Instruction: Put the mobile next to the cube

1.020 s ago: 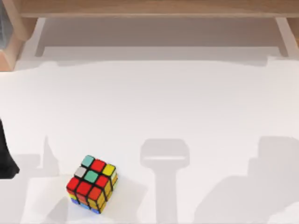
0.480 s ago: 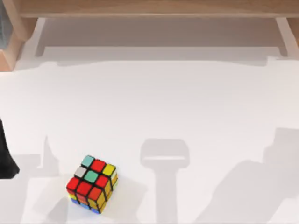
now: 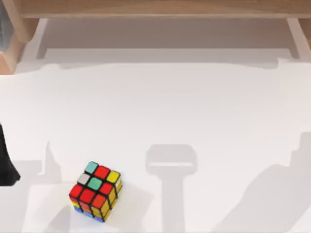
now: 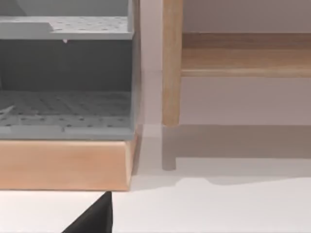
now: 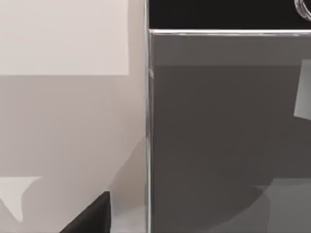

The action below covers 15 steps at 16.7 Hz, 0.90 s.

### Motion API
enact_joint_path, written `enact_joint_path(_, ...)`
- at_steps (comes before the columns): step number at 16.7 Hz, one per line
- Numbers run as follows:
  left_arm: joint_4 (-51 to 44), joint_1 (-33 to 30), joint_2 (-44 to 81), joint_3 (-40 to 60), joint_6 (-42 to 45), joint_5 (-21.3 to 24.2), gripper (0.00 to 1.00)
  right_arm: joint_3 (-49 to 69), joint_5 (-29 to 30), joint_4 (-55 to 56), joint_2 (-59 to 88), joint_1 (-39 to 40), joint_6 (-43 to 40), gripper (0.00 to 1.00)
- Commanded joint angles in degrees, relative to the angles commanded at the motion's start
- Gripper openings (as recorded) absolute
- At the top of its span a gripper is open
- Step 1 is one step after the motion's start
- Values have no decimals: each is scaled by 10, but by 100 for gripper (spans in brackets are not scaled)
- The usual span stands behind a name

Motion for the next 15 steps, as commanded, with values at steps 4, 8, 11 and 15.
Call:
enact_joint_path(4,0,0,0,0,0,0,100,-1,0,1,1,0,0,92)
enact_joint_path(8,0,0,0,0,0,0,100,-1,0,1,1,0,0,62)
enact_joint_path(11,0,0,0,0,0,0,100,-1,0,1,1,0,0,40)
enact_joint_path(15,0,0,0,0,0,0,100,-1,0,1,1,0,0,10)
